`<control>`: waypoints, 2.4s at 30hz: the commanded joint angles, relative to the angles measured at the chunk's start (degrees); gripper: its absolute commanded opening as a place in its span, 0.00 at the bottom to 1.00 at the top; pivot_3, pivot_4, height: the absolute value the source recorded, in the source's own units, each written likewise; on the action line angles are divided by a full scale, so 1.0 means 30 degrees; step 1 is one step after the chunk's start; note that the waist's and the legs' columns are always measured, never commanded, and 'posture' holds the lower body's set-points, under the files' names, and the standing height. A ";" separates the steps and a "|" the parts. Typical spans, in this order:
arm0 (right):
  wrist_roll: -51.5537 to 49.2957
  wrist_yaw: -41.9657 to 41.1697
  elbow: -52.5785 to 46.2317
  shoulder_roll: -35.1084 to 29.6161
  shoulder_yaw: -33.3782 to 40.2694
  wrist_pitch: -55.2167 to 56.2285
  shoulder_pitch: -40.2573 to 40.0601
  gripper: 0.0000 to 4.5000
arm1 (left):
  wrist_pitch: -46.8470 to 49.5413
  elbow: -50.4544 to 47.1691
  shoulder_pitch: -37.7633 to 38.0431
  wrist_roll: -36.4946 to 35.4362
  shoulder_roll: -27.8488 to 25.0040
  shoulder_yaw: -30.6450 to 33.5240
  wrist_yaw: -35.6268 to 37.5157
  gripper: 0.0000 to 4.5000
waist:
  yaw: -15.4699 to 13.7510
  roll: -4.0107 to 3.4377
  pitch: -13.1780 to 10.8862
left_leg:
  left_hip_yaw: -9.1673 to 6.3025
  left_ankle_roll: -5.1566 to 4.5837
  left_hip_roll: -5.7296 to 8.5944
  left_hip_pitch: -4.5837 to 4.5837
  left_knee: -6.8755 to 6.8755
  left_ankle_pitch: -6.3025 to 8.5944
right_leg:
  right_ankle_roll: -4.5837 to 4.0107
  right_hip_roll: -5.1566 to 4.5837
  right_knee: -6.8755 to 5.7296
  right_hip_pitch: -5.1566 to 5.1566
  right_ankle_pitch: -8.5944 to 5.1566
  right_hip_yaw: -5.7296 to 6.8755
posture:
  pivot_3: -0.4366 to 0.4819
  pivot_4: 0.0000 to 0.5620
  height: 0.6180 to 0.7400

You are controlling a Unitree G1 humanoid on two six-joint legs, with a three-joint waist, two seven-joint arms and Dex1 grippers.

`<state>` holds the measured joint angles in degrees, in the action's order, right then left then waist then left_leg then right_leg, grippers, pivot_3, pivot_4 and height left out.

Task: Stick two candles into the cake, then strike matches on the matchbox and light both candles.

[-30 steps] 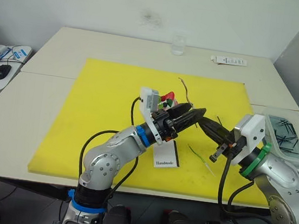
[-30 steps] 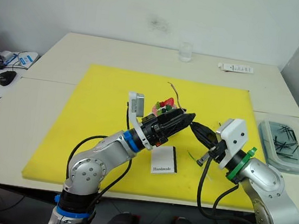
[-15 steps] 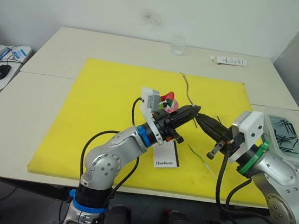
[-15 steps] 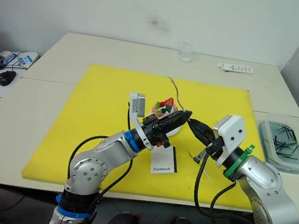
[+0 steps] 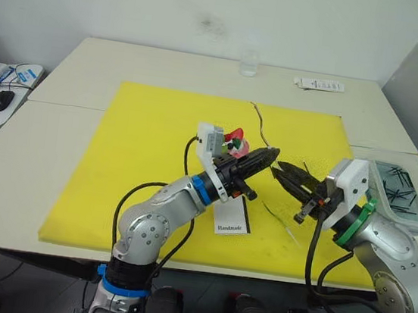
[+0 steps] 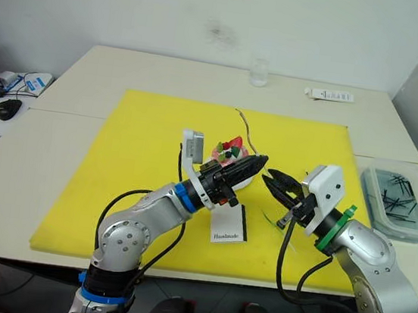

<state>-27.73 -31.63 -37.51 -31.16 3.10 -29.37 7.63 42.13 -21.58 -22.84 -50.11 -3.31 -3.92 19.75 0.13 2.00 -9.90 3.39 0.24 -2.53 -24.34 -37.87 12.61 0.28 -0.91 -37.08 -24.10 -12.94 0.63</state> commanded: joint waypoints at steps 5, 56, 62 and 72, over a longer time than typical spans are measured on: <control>0.0244 0.0987 0.0370 0.0205 -0.0992 -0.1422 0.1859 0.78 | 0.1115 0.0361 -0.2047 -0.1766 -0.3110 0.3150 0.0888 0.00 | 0.0054 0.0001 -0.0001 | -0.0014 0.0000 -0.0024 0.0012 0.0004 0.0000 | -0.0016 0.0032 -0.0015 -0.0003 -0.0004 0.0003 | 0.48 0.27 1.00; 0.1787 0.3102 0.0879 0.1913 -0.3455 -0.6157 0.6421 0.86 | -0.5416 1.0194 -0.4074 0.6516 -0.5090 0.2551 0.7165 0.00 | -0.0006 0.0011 -0.0013 | 0.0010 0.0000 -0.0023 -0.0052 0.0020 0.0000 | 0.0067 -0.0028 -0.0002 -0.0051 0.0031 0.0027 | 0.48 0.27 1.00; 0.1809 0.3138 0.0963 0.2066 -0.3361 -0.6268 0.6524 0.86 | -0.5391 1.0262 -0.4263 0.6571 -0.4827 0.2653 0.7125 0.00 | -0.0007 0.0011 -0.0013 | 0.0013 0.0000 -0.0019 -0.0053 0.0019 0.0000 | 0.0068 -0.0028 0.0000 -0.0050 0.0031 0.0025 | 0.48 0.27 1.00; 0.1812 0.3399 0.0974 0.2182 -0.3125 -0.6518 0.6630 0.86 | -0.5699 1.0637 -0.4251 0.6863 -0.4675 0.2593 0.7266 0.00 | -0.0006 0.0011 -0.0013 | 0.0011 0.0000 -0.0021 -0.0052 0.0019 0.0000 | 0.0068 -0.0026 -0.0001 -0.0050 0.0031 0.0027 | 0.48 0.27 1.00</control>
<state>-22.58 -21.97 -33.45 -24.68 -7.97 -49.23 26.40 26.35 10.82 -34.39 -29.98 -17.58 3.33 40.84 0.11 2.04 -9.94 3.42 0.25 -2.60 -24.50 -37.81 12.62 0.48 -0.99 -37.09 -24.25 -12.84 0.71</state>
